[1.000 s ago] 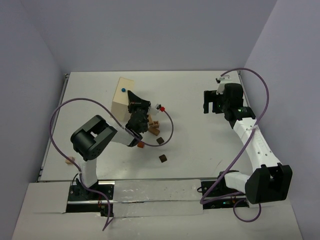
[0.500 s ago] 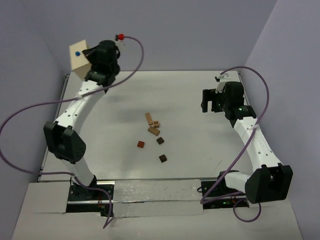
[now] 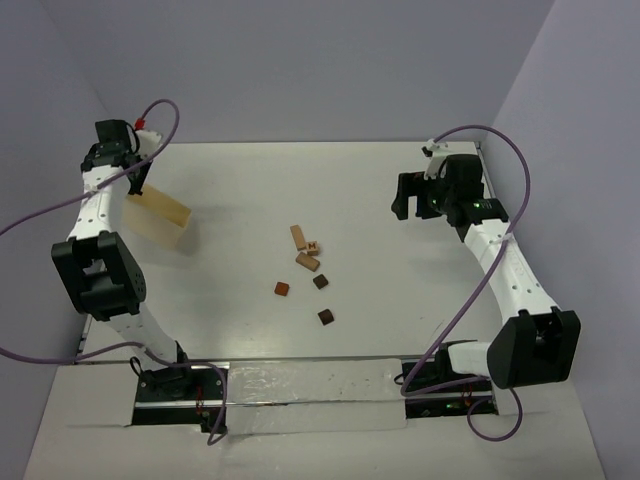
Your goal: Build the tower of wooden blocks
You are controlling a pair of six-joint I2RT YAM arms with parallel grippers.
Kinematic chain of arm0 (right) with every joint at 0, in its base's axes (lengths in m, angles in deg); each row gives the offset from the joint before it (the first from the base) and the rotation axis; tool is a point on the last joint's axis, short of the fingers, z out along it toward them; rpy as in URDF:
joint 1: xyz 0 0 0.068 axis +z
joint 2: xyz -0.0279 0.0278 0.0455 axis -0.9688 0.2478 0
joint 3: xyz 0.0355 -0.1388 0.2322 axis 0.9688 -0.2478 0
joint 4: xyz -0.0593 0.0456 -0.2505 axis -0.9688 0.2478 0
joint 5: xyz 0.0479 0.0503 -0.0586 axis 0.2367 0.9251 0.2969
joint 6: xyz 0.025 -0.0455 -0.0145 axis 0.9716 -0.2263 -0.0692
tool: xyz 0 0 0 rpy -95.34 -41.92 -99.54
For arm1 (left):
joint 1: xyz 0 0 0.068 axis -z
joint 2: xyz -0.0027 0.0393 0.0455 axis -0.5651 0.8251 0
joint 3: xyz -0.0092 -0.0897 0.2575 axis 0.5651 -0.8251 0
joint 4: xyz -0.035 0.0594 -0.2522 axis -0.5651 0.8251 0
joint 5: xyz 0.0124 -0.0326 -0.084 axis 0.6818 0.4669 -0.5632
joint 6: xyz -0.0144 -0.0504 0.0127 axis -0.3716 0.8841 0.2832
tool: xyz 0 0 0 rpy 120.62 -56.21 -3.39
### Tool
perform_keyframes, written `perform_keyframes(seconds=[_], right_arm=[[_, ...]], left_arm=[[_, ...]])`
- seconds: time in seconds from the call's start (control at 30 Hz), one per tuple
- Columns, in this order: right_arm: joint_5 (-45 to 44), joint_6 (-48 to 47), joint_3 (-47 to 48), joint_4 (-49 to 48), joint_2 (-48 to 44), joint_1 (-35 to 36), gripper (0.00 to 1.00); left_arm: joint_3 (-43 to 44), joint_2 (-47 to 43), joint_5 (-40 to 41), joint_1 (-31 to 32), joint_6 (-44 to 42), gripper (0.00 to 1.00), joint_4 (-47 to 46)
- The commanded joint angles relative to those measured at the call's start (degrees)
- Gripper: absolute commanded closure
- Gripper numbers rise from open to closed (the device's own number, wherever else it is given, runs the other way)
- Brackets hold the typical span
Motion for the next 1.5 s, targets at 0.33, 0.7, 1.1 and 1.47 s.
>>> perform_keyframes(seconds=[0.33,0.7,1.1,1.47], right_arm=[[1.19,0.16,5.45,1.63,4.79,1.79,0.00],[-1.36,-0.22,7.82,2.93,6.92,4.01,0.00],[-2.52,-0.63,8.89,3.78,8.23,5.12,0.00],[-2.57,-1.14,9.15,4.46,7.14,6.27,0.00]], left_arm=[[-7.92,9.09,-14.71,-8.26,1.75,1.00,-22.36],[-13.42,14.56,-6.93,-8.34,4.26,1.00,-40.11],[-2.82,23.21,-4.80,-9.30,5.68,0.85,-31.68],[-4.57,13.79,-13.20,-10.82,3.87,0.19,-26.86]])
